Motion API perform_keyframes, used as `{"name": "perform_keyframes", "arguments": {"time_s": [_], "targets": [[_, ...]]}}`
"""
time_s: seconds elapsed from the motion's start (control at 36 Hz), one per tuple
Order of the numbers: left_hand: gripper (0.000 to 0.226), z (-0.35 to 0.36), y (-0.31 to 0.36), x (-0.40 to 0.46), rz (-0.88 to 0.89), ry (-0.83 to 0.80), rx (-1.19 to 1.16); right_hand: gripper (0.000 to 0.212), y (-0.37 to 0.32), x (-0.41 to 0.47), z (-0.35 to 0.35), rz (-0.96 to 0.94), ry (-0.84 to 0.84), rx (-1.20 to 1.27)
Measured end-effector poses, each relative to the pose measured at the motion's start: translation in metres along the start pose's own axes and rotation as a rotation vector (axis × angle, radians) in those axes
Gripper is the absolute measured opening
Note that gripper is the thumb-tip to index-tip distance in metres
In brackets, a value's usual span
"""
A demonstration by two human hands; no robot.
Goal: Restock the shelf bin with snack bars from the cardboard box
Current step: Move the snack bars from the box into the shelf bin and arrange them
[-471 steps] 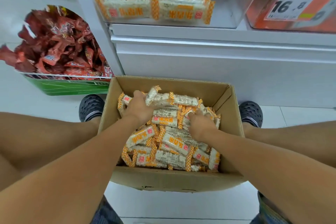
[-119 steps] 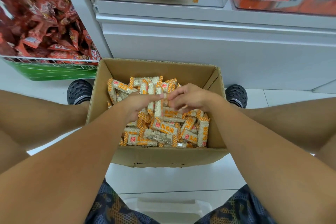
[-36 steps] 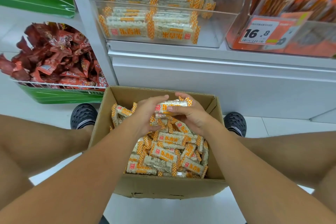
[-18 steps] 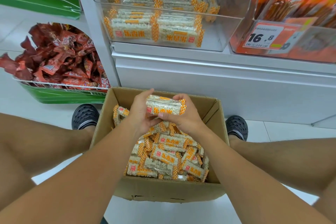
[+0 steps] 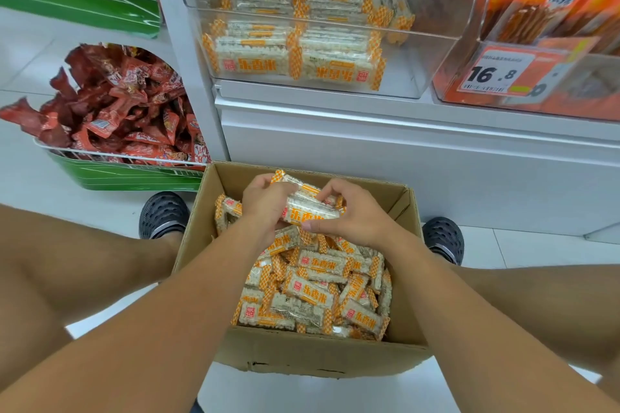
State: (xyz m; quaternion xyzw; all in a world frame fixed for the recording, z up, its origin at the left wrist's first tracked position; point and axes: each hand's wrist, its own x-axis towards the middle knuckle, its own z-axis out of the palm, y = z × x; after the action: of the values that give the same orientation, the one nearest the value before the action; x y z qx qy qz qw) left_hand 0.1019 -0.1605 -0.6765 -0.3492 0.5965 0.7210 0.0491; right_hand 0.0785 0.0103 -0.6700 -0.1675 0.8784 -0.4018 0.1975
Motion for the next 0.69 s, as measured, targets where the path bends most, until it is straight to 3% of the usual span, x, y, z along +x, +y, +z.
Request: {"name": "perform_keyframes", "arguments": {"time_s": [0.11, 0.25, 0.47, 0.61, 0.69], "targets": [[0.021, 0.004, 0.012, -0.006, 0.048, -0.063, 0.043, 0.083, -0.013, 0.003, -0.013, -0.032, -0.126, -0.110], [0.028, 0.007, 0.042, -0.016, 0.102, -0.157, 0.038, 0.091, -0.039, 0.003, -0.030, -0.109, -0.158, -0.136], [0.022, 0.018, 0.113, -0.040, 0.319, -0.210, 0.158, 0.088, -0.073, -0.001, -0.066, -0.254, 0.045, -0.138], [0.033, 0.030, 0.179, -0.065, 0.341, -0.464, 0.197, 0.079, -0.112, -0.013, -0.109, -0.307, 0.175, -0.144], [0.032, 0.030, 0.219, -0.072, 0.484, -0.384, 0.272, 0.076, -0.136, -0.015, -0.142, -0.329, 0.300, -0.044]]}}
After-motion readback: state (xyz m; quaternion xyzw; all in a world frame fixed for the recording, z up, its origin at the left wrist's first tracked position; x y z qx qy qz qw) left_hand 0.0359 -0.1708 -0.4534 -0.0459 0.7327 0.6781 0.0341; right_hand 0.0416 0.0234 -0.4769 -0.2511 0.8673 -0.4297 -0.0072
